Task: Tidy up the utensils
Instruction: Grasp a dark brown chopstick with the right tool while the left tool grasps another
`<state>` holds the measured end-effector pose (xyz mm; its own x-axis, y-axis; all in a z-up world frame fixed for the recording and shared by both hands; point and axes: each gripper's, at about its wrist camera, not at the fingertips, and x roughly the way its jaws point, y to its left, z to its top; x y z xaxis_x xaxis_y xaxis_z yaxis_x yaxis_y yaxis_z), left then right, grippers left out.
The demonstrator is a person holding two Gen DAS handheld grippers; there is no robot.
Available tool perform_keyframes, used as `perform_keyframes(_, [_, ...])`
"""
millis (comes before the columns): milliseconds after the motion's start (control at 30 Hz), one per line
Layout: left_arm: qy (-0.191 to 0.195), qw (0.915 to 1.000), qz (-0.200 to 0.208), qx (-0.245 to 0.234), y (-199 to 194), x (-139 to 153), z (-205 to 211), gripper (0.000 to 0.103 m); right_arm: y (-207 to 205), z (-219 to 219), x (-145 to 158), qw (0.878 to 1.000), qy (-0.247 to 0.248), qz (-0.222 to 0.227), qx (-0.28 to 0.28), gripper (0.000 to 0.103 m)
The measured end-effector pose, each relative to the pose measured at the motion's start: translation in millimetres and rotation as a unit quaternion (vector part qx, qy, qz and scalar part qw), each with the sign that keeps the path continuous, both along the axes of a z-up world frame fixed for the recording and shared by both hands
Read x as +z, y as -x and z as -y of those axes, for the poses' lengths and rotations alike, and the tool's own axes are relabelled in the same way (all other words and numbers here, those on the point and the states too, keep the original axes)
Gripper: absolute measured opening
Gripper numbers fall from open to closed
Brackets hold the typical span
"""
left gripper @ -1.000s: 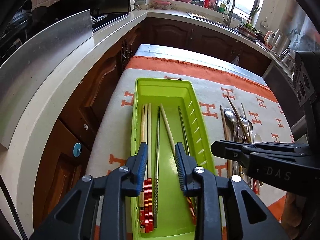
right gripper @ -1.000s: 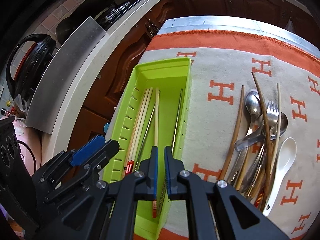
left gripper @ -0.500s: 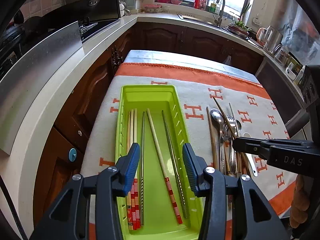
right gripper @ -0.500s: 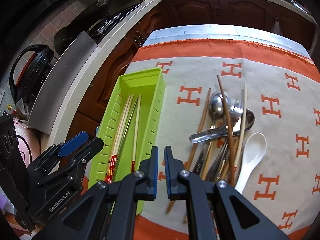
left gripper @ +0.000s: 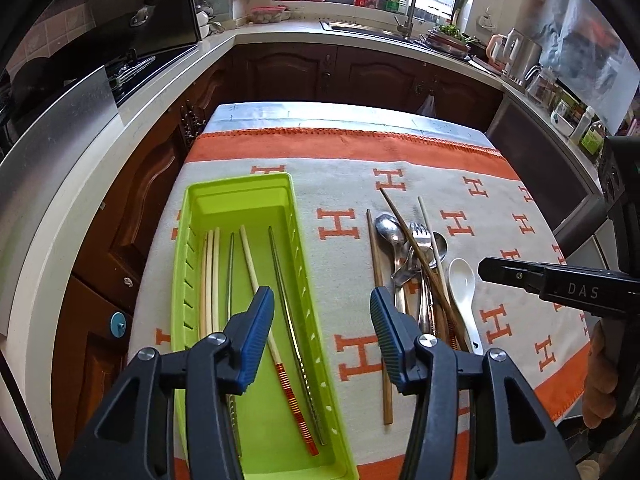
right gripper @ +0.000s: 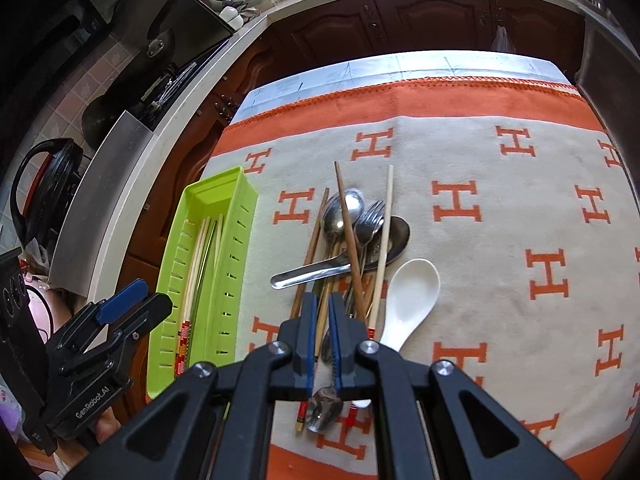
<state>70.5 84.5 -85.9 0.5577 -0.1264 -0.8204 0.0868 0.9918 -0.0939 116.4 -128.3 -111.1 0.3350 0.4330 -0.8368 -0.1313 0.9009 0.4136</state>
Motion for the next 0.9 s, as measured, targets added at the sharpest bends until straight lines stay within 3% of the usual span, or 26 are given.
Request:
perform_keyframes(533, [-0.009, 0.9986, -0.04, -0.033, -31, -23, 51, 0.048, -20, 17, -38, 0.999, -0.02, -0.026, 0.007, 0.006])
perform_keyframes(900, [0.006, 0.998, -0.057, -0.027, -37, -33, 46, 0.055, -31, -11, -61, 0.998, 0.033, -0.01, 0.058, 0.011])
